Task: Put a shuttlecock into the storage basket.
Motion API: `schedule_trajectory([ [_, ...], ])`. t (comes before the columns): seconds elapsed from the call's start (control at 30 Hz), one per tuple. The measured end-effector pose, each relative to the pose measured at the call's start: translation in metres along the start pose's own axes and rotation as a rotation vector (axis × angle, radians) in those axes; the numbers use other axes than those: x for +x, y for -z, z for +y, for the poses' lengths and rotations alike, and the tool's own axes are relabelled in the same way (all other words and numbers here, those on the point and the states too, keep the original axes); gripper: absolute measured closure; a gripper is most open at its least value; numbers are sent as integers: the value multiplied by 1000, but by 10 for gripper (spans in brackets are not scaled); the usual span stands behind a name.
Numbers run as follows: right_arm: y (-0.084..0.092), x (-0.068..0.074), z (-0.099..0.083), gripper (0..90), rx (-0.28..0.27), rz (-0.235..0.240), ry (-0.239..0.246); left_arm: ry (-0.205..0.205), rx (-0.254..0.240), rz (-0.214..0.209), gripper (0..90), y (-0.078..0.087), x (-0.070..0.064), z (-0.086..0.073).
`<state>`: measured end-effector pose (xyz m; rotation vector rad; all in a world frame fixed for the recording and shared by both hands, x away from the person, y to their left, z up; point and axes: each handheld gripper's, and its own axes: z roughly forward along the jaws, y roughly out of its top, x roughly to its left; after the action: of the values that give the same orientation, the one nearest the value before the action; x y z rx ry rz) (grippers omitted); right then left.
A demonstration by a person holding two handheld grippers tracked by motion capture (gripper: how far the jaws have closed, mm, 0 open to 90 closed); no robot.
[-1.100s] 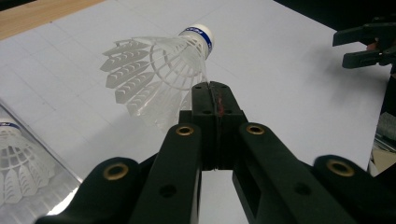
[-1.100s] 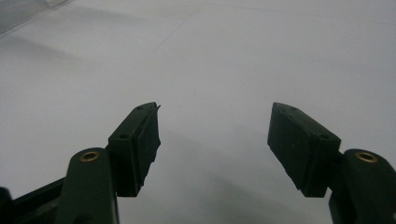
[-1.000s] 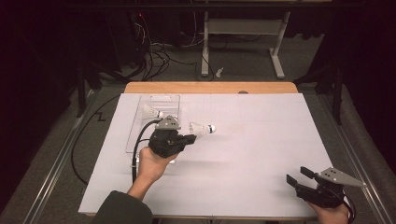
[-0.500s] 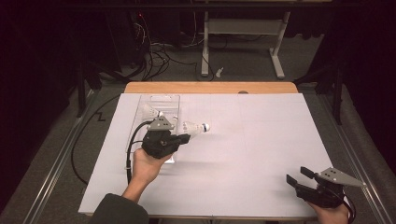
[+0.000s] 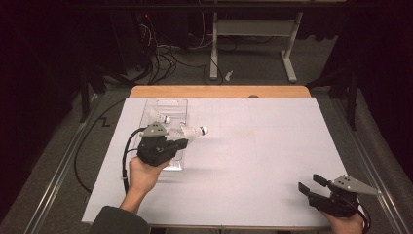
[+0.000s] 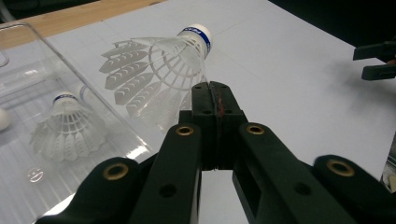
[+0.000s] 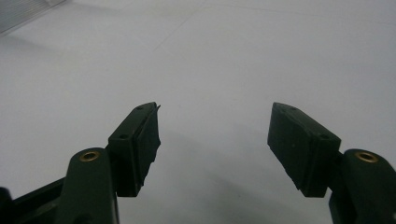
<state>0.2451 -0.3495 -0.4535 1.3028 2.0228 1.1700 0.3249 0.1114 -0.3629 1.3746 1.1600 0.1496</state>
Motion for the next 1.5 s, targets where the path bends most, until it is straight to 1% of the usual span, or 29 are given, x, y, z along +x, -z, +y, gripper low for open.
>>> schedule_trajectory([
  [0.2,0,0,0,343,0,-1,0,17,-24,26,900,6,8,3],
  [0.23,0,0,0,343,1,0,0,22,-31,38,900,7,11,4],
  [0.4,0,0,0,343,1,0,-1,23,-42,58,900,10,16,5],
  [0.6,0,0,0,343,2,1,0,37,-65,85,900,14,23,7],
  [0.63,0,0,0,343,2,1,-1,35,-71,97,900,16,25,7],
  [0.67,0,0,0,343,2,1,-1,35,-71,97,900,16,25,7],
  [0.8,-1,0,0,343,5,0,-2,39,-84,122,900,18,30,9],
  [0.93,-1,0,0,343,5,1,2,34,-90,149,900,20,35,9],
  [1.1,-2,0,0,343,7,2,2,47,-102,174,900,21,42,10],
  [1.13,-2,0,0,343,7,2,2,47,-102,174,900,21,42,10],
  [1.23,-2,0,0,343,7,2,1,45,-103,197,900,20,46,11],
  [1.33,-2,0,0,343,6,1,1,48,-104,205,900,19,47,11],
  [1.37,-1,0,0,343,5,0,-2,41,-101,215,900,18,48,10],
  [1.5,-1,0,0,343,4,-1,-2,39,-104,229,900,16,50,10],
])
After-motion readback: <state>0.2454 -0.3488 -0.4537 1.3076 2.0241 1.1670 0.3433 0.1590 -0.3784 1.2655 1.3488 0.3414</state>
